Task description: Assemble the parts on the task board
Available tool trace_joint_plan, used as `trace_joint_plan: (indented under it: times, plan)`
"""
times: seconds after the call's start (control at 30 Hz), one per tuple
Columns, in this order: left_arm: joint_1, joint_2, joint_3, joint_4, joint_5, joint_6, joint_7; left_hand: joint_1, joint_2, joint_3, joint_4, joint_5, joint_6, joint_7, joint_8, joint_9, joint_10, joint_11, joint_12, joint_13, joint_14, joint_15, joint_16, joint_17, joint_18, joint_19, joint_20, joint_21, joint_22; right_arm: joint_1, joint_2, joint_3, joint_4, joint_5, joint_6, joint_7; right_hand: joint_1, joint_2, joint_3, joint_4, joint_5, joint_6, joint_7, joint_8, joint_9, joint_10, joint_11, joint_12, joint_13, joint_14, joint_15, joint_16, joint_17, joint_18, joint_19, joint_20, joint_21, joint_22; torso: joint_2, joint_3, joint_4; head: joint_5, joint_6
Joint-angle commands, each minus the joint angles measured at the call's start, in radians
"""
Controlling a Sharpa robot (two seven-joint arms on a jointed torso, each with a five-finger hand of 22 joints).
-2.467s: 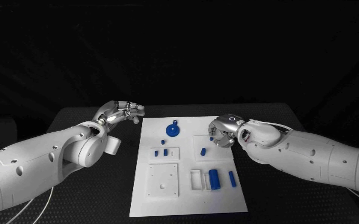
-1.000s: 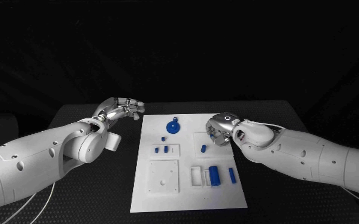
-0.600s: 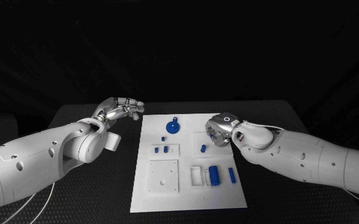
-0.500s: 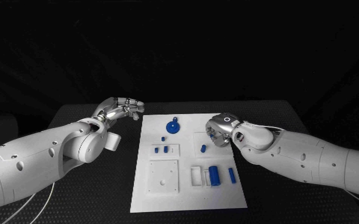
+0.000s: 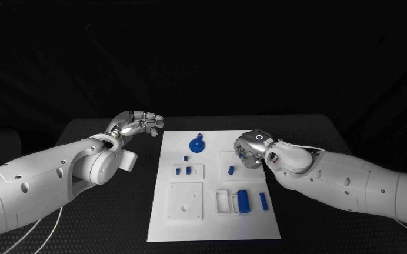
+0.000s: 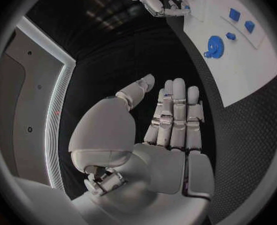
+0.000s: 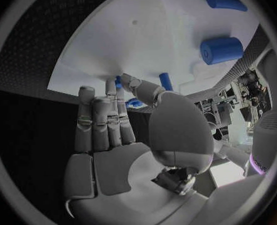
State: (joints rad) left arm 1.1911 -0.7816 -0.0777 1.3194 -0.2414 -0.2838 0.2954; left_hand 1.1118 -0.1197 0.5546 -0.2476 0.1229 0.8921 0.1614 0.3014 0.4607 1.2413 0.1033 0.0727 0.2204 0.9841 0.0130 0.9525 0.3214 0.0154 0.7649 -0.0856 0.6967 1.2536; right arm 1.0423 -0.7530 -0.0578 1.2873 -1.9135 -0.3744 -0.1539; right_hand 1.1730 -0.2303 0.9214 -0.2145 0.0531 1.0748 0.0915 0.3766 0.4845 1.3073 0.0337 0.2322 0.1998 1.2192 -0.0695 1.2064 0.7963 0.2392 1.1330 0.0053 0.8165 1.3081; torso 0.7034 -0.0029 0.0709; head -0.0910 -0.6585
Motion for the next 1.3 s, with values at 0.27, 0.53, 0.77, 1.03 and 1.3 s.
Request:
trace_joint_plan:
  times: [0.27, 0.53, 0.77, 1.03, 1.3]
  plan:
    - [0.001, 0.004, 0.001, -0.007, 0.007, 0.001, 0.005, -0.004, 0.002, -0.005, -0.001, 0.004, -0.007, 0.000, 0.001, 0.000, -0.007, 0.002, -0.003, -0.001, 0.007, -0.001, -0.006, 0.002, 0.012, 0.003, -0.001, -0.006, 0.002, 0.001, -0.015, 0.023, 0.030, 0.001, -0.004, 0.007, -0.004, -0.006, 0.011, 0.002, -0.002, 0.007, 0.000, 0.003, 0.002, 0.012, -0.001, -0.003, 0.015, 0.003, -0.008, 0.005, 0.002, 0.023, 0.010, -0.003, 0.005, 0.020, 0.001, -0.0007, 0.0014, 0.003, -0.003]
    - [0.001, 0.004, 0.001, -0.010, 0.007, -0.001, 0.007, -0.004, 0.002, -0.005, -0.001, 0.005, -0.007, 0.001, 0.001, 0.000, -0.008, 0.002, -0.003, -0.001, 0.007, -0.001, -0.007, 0.002, 0.012, 0.003, -0.001, -0.006, 0.002, 0.015, -0.048, 0.048, 0.085, 0.023, 0.003, 0.007, -0.005, -0.008, 0.013, 0.002, -0.002, 0.008, -0.001, 0.003, 0.002, 0.013, -0.001, -0.004, 0.015, 0.003, -0.008, 0.005, 0.003, 0.023, 0.010, -0.004, 0.005, 0.020, 0.001, -0.0015, -0.0011, 0.005, -0.001]
    - [0.001, 0.006, 0.001, -0.014, 0.007, -0.008, 0.009, -0.004, 0.002, -0.005, -0.001, 0.005, -0.008, 0.001, 0.001, 0.000, -0.008, 0.002, -0.003, -0.001, 0.007, -0.001, -0.008, 0.003, 0.012, 0.003, -0.001, -0.007, 0.002, 0.017, -0.052, 0.059, 0.149, 0.067, -0.041, 0.026, -0.005, -0.008, 0.014, 0.003, -0.002, 0.008, -0.001, 0.003, 0.002, 0.014, -0.001, -0.004, 0.015, 0.004, -0.008, 0.005, 0.003, 0.023, 0.011, -0.004, 0.006, 0.020, -0.001, -0.0016, -0.0011, 0.018, 0.003]
    - [0.001, 0.014, 0.001, -0.017, 0.012, -0.021, 0.011, -0.004, 0.002, -0.005, -0.001, 0.006, -0.008, 0.001, 0.001, 0.000, -0.008, 0.002, -0.003, 0.000, 0.007, -0.001, -0.008, 0.003, 0.012, 0.003, -0.001, -0.007, 0.003, 0.012, -0.005, 0.059, 0.208, 0.109, -0.066, 0.056, -0.004, -0.008, 0.016, 0.004, -0.001, 0.008, -0.001, 0.002, 0.002, 0.014, -0.001, -0.006, 0.015, 0.004, -0.008, 0.004, 0.003, 0.023, 0.011, -0.005, 0.006, 0.020, 0.000, -0.0017, 0.0030, 0.061, 0.007]
    - [0.001, 0.022, 0.001, -0.018, 0.020, -0.030, 0.015, -0.004, 0.002, -0.006, -0.001, 0.006, -0.007, 0.000, 0.002, 0.000, -0.008, 0.002, -0.002, 0.000, 0.008, -0.001, -0.009, 0.004, 0.012, 0.004, -0.001, -0.008, 0.003, -0.025, 0.058, 0.043, 0.242, 0.070, -0.058, 0.064, -0.005, -0.006, 0.017, 0.005, 0.000, 0.007, 0.000, 0.001, 0.002, 0.014, -0.001, -0.008, 0.016, 0.004, -0.008, 0.003, 0.004, 0.023, 0.011, -0.006, 0.006, 0.019, 0.000, -0.0034, 0.0035, 0.113, -0.007]
